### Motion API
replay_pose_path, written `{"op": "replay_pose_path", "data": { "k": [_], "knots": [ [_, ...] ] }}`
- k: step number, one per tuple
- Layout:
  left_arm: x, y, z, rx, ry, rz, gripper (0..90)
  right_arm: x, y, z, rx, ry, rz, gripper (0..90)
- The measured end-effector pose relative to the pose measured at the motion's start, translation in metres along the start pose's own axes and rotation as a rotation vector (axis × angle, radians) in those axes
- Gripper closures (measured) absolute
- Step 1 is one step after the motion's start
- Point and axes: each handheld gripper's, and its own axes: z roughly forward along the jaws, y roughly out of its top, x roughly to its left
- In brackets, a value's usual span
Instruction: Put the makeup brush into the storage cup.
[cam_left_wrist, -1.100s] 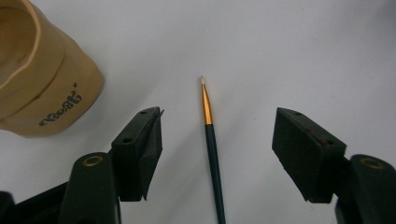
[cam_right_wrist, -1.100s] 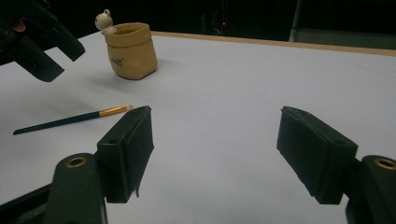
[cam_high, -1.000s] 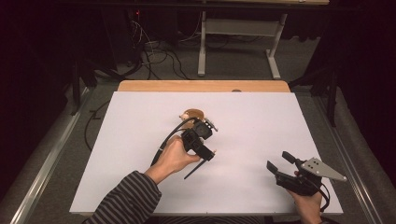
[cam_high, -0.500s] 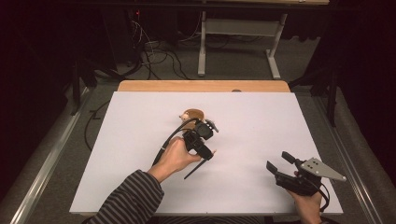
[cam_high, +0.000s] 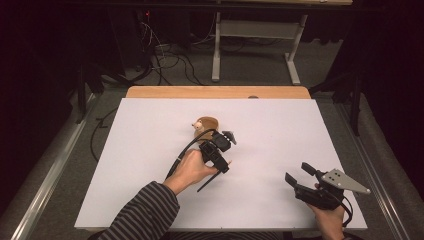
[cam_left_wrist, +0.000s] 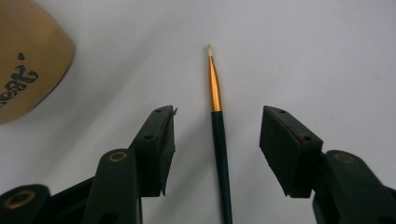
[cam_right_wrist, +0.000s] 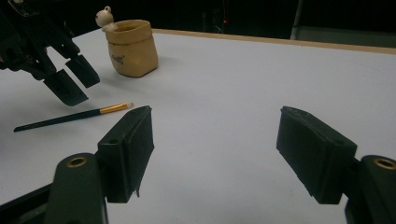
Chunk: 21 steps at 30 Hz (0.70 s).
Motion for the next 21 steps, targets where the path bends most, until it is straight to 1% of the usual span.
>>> {"op": "replay_pose_path", "data": {
  "k": [3, 5, 8, 9, 10, 14, 16, 17, 19, 21],
  "knots": [
    [-0.001, 0.0, 0.003, 0.012, -0.001, 0.002, 46.6, 0.0, 0.0, 0.0, 0.0, 0.0, -0.002, 29.2],
    [-0.001, 0.001, 0.004, 0.019, 0.003, 0.003, 48.5, 0.0, 0.0, 0.0, 0.002, 0.0, 0.002, 29.3],
    [0.0, 0.001, 0.008, 0.028, 0.008, -0.001, 50.9, 0.0, 0.0, 0.0, -0.001, -0.001, -0.005, 29.8],
    [0.0, 0.001, 0.008, 0.028, 0.008, -0.001, 51.5, 0.0, 0.0, 0.0, -0.003, 0.001, -0.006, 29.9],
    [0.0, 0.001, 0.01, 0.04, 0.008, 0.003, 52.0, 0.0, 0.0, 0.0, -0.001, 0.001, -0.007, 29.9],
    [0.0, 0.002, 0.012, 0.044, 0.006, -0.002, 53.3, 0.0, 0.0, 0.0, -0.002, 0.001, -0.008, 29.9],
    [0.0, 0.002, 0.013, 0.056, 0.007, 0.001, 54.3, 0.0, 0.0, 0.0, 0.001, 0.0, -0.005, 29.8],
    [-0.001, 0.003, 0.015, 0.058, 0.006, -0.006, 55.8, 0.0, 0.0, 0.0, 0.001, 0.002, -0.007, 29.8],
    [-0.001, 0.003, 0.016, 0.058, 0.008, -0.008, 58.3, 0.0, 0.0, 0.0, 0.0, 0.002, -0.007, 29.8],
    [-0.001, 0.003, 0.017, 0.062, 0.001, -0.01, 60.3, 0.0, 0.0, 0.0, 0.001, 0.002, -0.007, 29.8]
  ]
}}
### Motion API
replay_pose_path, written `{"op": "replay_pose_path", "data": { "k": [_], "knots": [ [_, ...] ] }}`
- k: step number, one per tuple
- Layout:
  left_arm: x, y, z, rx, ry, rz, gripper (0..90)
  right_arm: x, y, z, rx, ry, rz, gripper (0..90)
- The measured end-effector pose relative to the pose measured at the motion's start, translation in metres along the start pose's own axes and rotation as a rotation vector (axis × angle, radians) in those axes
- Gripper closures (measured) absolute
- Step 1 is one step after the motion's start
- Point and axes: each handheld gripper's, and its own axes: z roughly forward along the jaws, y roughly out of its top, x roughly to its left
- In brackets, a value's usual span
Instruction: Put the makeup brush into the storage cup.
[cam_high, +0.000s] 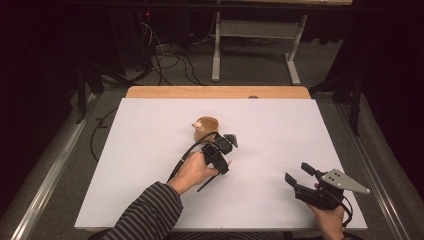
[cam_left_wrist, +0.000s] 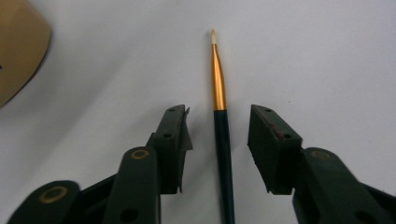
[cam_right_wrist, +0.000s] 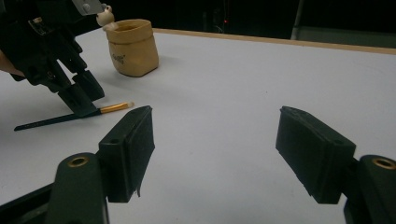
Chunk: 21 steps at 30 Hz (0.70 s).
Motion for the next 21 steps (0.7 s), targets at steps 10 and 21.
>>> {"op": "replay_pose_path", "data": {
  "k": [10, 21],
  "knots": [
    [-0.0006, 0.0013, 0.0034, 0.013, 0.005, 0.002, 66.9, 0.0, -0.0001, -0.0001, 0.001, -0.002, 0.002, 29.7],
    [-0.0012, 0.0026, 0.0065, 0.046, 0.016, 0.006, 74.3, 0.0001, -0.0001, 0.0002, 0.003, 0.002, 0.001, 29.7]
  ]
}}
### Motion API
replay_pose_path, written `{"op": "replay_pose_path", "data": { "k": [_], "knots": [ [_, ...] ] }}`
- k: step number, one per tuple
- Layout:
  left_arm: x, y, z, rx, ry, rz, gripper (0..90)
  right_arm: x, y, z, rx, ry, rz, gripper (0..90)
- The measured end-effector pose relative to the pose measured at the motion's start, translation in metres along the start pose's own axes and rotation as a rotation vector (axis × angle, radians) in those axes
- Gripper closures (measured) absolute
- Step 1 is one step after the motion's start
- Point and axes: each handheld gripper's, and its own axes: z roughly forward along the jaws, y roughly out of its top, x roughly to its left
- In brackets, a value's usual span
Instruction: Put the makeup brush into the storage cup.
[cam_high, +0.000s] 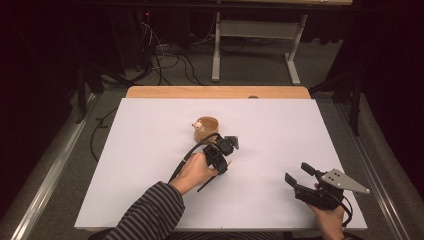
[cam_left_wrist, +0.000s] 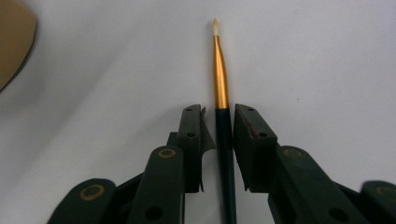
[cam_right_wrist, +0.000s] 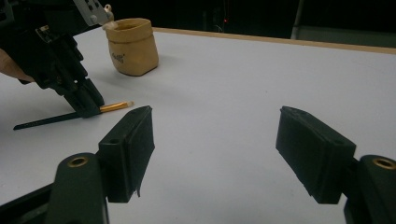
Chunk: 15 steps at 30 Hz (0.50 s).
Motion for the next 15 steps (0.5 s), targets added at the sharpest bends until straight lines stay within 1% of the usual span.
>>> {"op": "replay_pose_path", "data": {
  "k": [4, 9, 10, 15],
  "knots": [
    [-0.0003, 0.0001, 0.0002, 0.006, 0.005, -0.002, 77.9, 0.0, 0.0, 0.0003, 0.001, -0.001, -0.003, 29.7],
    [-0.0004, 0.0004, 0.0004, 0.012, 0.01, -0.004, 79.6, 0.0001, 0.0, 0.0005, 0.001, -0.002, -0.002, 29.7],
    [-0.0011, 0.0003, 0.0008, 0.007, 0.011, -0.01, 80.0, 0.0002, -0.0001, 0.0006, 0.002, -0.002, -0.001, 29.7],
    [-0.001, 0.0004, 0.0008, 0.015, 0.007, -0.007, 82.4, 0.0002, -0.0001, 0.0007, 0.002, -0.001, -0.002, 29.7]
  ]
}}
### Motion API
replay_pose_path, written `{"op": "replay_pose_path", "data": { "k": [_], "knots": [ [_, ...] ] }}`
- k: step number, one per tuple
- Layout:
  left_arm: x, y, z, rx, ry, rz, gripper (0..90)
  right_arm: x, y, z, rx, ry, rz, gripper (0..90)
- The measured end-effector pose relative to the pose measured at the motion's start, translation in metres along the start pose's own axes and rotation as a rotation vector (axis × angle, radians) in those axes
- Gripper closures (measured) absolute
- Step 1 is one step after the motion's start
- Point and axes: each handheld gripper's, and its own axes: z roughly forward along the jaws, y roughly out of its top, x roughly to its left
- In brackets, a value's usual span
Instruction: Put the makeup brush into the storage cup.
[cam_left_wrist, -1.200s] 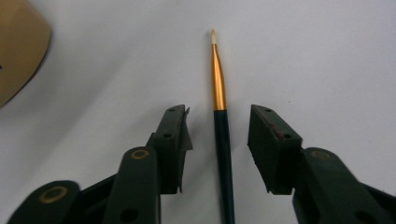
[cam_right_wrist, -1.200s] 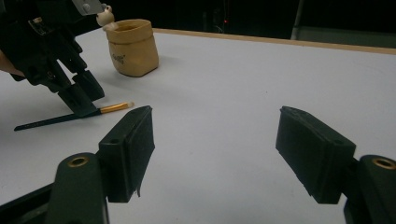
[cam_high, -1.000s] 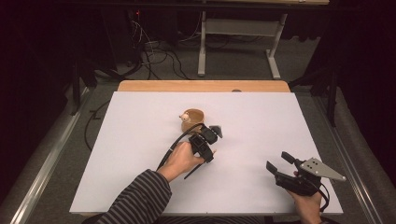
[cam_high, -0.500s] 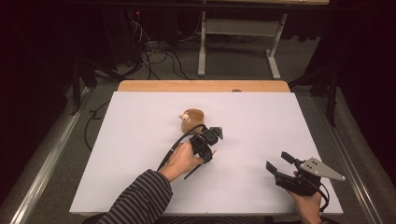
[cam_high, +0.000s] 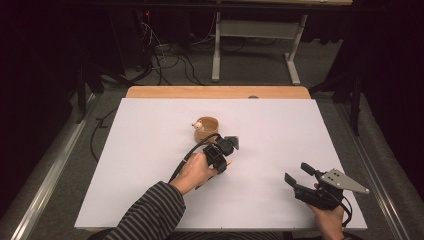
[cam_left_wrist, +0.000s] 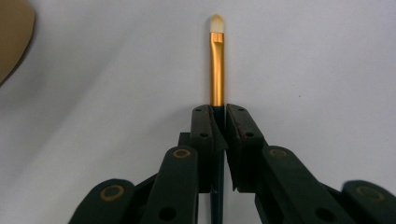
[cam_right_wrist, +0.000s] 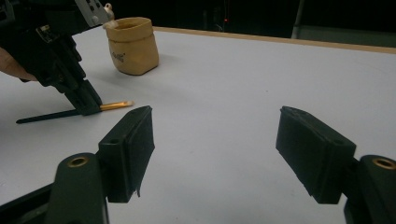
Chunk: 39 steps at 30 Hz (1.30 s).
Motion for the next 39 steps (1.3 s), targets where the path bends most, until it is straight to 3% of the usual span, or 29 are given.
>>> {"op": "replay_pose_path", "data": {
  "k": [7, 9, 21, 39],
  "knots": [
    [0.0, 0.001, 0.0, 0.007, -0.001, 0.011, 82.9, 0.0, 0.0, 0.0, 0.001, 0.0, 0.003, 29.7],
    [0.0, 0.0, 0.0, 0.01, 0.004, 0.032, 83.1, 0.0, 0.0, 0.0, 0.001, 0.0, 0.003, 29.7],
    [0.001, -0.001, -0.002, 0.003, -0.005, 0.043, 83.3, 0.0, 0.0, 0.0, 0.002, 0.002, -0.001, 29.7],
    [0.002, -0.006, -0.018, -0.094, -0.008, 0.037, 83.5, 0.001, 0.0, 0.0, -0.004, 0.009, -0.003, 29.6]
  ]
}}
